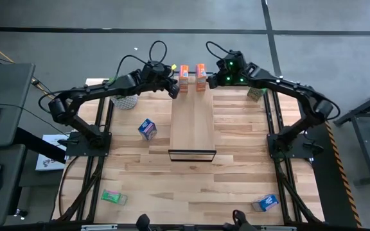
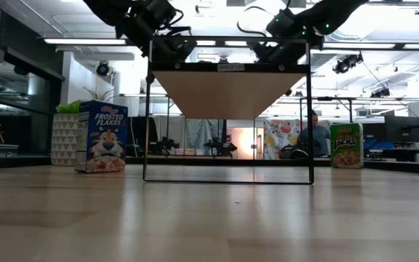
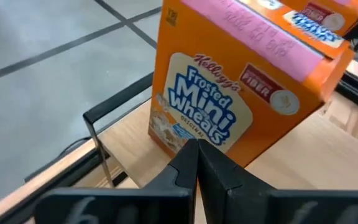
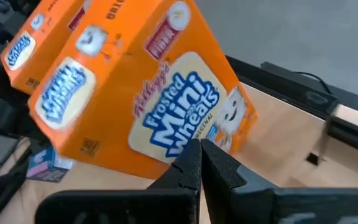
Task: Stack cereal on shelf
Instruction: Put the orange cereal box on the shelf aligned with the other orange cereal box, then put the top blue cereal box on the shelf
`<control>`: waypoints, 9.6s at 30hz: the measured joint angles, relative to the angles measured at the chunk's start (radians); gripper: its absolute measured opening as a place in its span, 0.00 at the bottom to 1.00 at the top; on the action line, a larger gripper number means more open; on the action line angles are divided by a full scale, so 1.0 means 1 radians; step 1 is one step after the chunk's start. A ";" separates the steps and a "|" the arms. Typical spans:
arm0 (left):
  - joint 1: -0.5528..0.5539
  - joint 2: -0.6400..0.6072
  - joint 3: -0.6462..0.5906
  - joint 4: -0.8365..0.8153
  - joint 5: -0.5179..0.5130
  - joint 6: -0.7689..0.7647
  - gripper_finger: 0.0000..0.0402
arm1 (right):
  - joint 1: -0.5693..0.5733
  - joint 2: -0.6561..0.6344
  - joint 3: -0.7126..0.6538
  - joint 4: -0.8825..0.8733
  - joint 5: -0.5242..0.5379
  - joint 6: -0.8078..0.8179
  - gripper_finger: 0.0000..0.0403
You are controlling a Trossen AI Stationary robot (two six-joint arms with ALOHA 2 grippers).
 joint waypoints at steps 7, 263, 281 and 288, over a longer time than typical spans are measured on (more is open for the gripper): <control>0.006 0.044 0.000 -0.001 0.008 0.010 0.00 | 0.000 0.027 0.000 0.015 -0.008 0.015 0.00; -0.327 -0.053 -0.188 -0.751 -0.024 -0.528 0.73 | 0.005 -0.471 -0.001 -0.532 0.365 -0.099 0.00; -0.327 -0.061 -0.188 -0.742 -0.007 -0.541 0.51 | 0.005 -0.471 -0.001 -0.532 0.365 -0.099 0.00; -0.318 -0.131 -0.147 -0.836 0.005 -0.497 0.41 | 0.005 -0.471 -0.001 -0.531 0.365 -0.099 0.00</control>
